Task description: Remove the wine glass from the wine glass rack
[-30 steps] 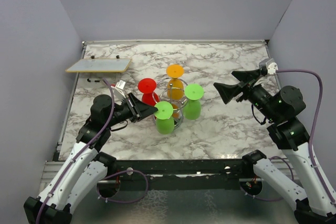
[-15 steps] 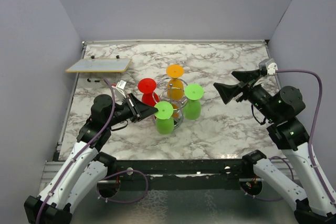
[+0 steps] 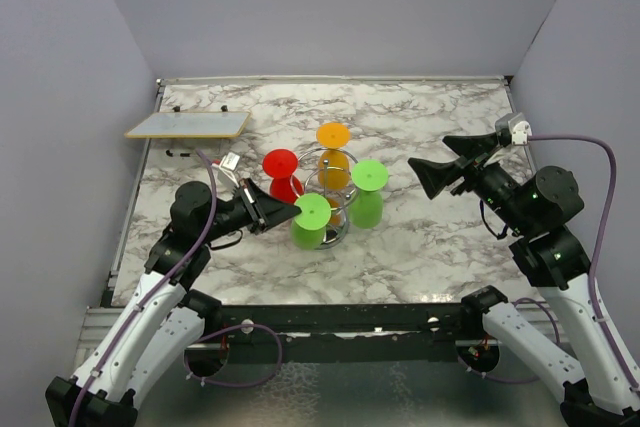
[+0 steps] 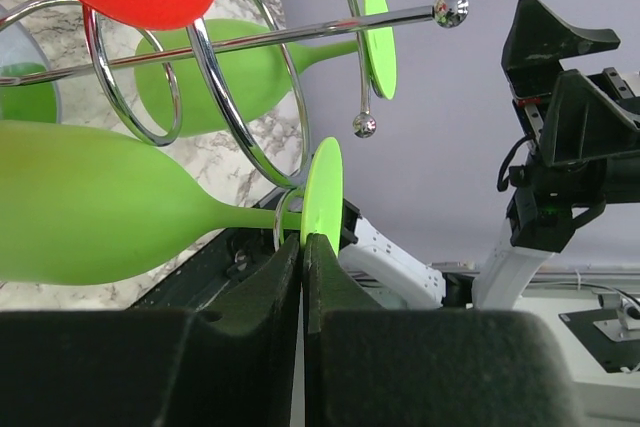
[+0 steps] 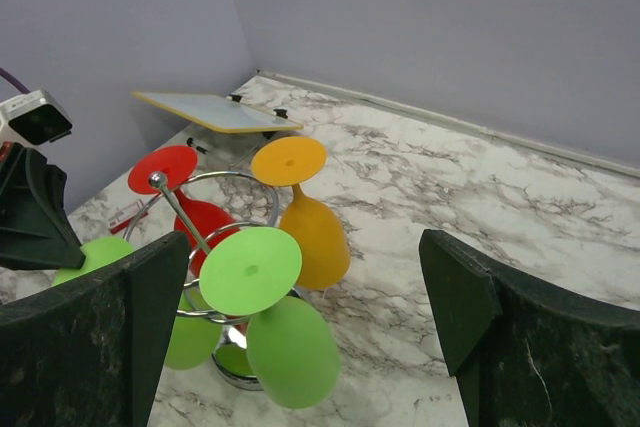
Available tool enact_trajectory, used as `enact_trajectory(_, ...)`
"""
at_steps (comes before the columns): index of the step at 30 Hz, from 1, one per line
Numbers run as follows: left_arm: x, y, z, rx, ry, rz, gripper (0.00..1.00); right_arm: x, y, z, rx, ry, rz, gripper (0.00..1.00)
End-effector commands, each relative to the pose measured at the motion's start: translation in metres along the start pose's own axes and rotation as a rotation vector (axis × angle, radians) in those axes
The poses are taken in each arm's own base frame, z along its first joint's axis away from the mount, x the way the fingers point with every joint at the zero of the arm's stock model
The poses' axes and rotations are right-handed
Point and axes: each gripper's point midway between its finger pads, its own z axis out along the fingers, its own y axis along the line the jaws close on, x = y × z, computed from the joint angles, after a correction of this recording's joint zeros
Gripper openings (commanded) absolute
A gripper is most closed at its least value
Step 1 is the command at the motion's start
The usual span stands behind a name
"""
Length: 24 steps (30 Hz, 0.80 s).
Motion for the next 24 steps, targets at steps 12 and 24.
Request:
enact_trajectory(12, 0.016, -0.015, -0.011, 0.083, 0.059, 0.001, 0.0, -0.01, -0.003, -0.002, 0.025, -0.036, -0.021, 1.0)
enact_trajectory(24, 0.031, -0.027, -0.029, 0.131, 0.089, 0.01, 0.0, -0.006, -0.005, -0.002, 0.031, -0.026, -0.012, 1.0)
